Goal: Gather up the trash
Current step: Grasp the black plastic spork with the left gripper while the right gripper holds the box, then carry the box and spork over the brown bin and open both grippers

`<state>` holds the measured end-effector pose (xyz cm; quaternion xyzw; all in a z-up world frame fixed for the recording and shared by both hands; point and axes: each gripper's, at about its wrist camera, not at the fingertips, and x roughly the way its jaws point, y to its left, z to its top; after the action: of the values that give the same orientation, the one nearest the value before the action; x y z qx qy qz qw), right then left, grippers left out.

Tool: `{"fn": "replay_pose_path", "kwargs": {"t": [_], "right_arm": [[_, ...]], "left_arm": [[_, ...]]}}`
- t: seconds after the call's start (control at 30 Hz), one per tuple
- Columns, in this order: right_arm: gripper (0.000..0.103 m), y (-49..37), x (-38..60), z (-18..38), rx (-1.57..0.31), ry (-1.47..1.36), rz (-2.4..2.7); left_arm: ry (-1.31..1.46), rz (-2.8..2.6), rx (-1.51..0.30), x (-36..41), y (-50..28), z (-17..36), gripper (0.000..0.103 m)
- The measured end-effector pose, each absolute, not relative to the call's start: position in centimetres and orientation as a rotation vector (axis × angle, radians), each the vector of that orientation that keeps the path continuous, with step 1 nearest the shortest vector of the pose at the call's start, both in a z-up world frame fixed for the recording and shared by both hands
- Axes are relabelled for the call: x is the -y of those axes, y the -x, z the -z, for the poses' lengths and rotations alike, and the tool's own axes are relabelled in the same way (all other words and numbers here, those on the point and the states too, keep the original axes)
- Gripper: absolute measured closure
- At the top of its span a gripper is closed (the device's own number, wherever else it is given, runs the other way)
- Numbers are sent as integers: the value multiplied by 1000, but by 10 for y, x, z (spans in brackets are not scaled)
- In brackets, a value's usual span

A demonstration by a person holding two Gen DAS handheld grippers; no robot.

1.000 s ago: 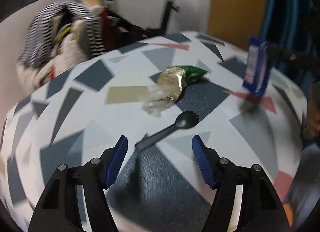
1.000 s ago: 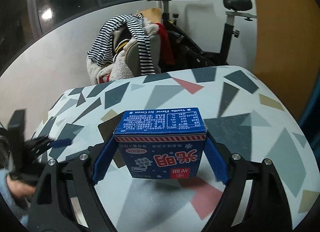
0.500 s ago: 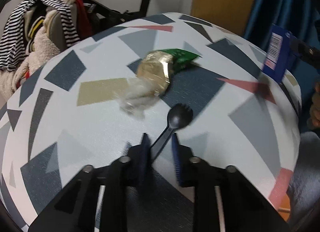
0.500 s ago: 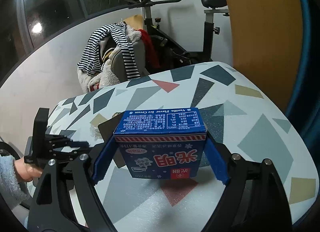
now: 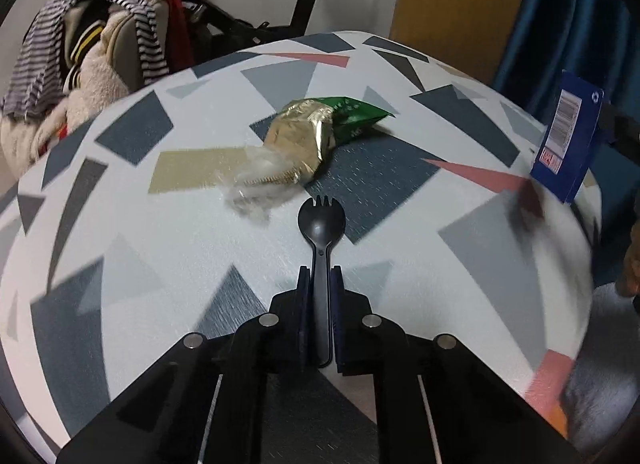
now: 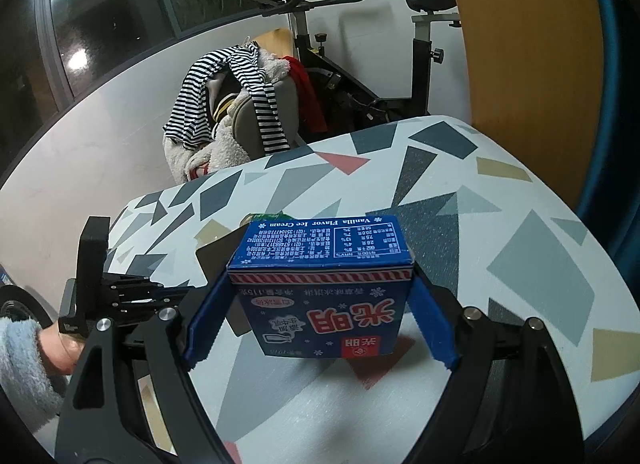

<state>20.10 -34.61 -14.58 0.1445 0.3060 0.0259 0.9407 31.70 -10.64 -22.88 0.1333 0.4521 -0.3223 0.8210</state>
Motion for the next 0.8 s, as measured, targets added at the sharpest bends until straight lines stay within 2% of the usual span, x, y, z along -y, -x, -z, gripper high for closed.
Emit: {"fn": "replay_pose_path", "kwargs": {"t": [0.2,0.53,0.8], "right_arm": [[21,-183,335,140,-621,-280,-70],[21,-149,313,135,-628,-289,-118],[21,-115,286,133,-645,-272,-167]], "left_arm": [[-114,672,-945,82,-286,201,93],[-55,646,-828,48,-189,153,93],[-21,629,-830,25,-105,150,93]]}}
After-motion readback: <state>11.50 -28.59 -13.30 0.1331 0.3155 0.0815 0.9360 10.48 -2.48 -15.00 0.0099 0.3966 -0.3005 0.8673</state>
